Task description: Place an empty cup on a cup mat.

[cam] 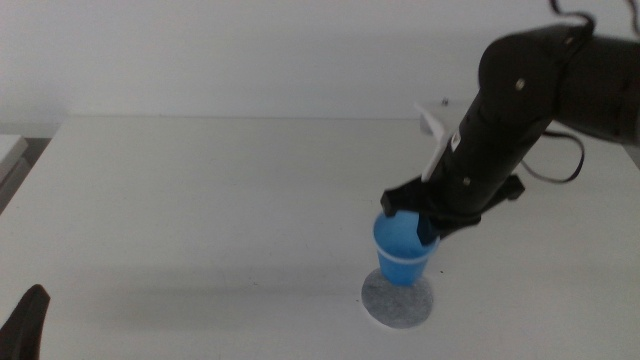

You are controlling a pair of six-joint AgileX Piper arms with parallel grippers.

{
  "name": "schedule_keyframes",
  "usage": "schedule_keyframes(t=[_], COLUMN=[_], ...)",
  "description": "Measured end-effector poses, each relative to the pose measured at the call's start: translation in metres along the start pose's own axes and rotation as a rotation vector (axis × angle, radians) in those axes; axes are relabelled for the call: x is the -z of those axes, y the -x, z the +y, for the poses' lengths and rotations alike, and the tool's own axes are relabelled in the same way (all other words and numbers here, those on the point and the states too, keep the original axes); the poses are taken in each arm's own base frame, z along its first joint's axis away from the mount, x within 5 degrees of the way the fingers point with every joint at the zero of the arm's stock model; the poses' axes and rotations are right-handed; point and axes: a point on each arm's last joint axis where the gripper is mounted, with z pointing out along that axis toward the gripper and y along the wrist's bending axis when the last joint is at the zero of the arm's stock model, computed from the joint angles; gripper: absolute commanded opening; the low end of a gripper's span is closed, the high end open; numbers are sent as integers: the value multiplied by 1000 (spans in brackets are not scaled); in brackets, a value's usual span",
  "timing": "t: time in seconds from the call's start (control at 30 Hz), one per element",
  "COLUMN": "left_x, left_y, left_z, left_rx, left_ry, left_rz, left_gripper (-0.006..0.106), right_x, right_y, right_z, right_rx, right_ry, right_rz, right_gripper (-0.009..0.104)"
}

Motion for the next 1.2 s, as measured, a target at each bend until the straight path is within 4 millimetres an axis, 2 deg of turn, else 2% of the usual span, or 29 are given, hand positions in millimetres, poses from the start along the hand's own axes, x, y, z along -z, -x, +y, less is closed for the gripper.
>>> schedule_keyframes(t=[0.1, 0.2, 0.6, 0.77, 0.87, 0.97, 1.07, 1.2], left_x=[0, 0, 0, 0, 0, 0, 0, 0], left_y=[0, 0, 0, 0, 0, 0, 0, 0], left_z=[0, 0, 0, 0, 0, 0, 0, 0], left_rx=[0, 0, 0, 0, 0, 0, 0, 0], left_ry=[0, 0, 0, 0, 0, 0, 0, 0], left_rz=[0, 0, 0, 0, 0, 0, 0, 0], left_gripper=[94, 94, 94, 94, 94, 94, 94, 94], right_x=[-19, -30, -49, -49, -47, -36, -15, 38], right_y=[-4, -2, 1, 1, 0, -1, -4, -10], right_z=[-3, -3, -4, -5, -5, -5, -4, -8], right_rx=[-5, -9, -10, -5, -4, -2, 6, 42], right_ry=[-13, -17, -26, -35, -38, -32, -25, -57], right_rz=[44, 51, 64, 66, 76, 52, 11, -98], right_gripper=[-1, -1, 0, 16, 33, 48, 60, 68])
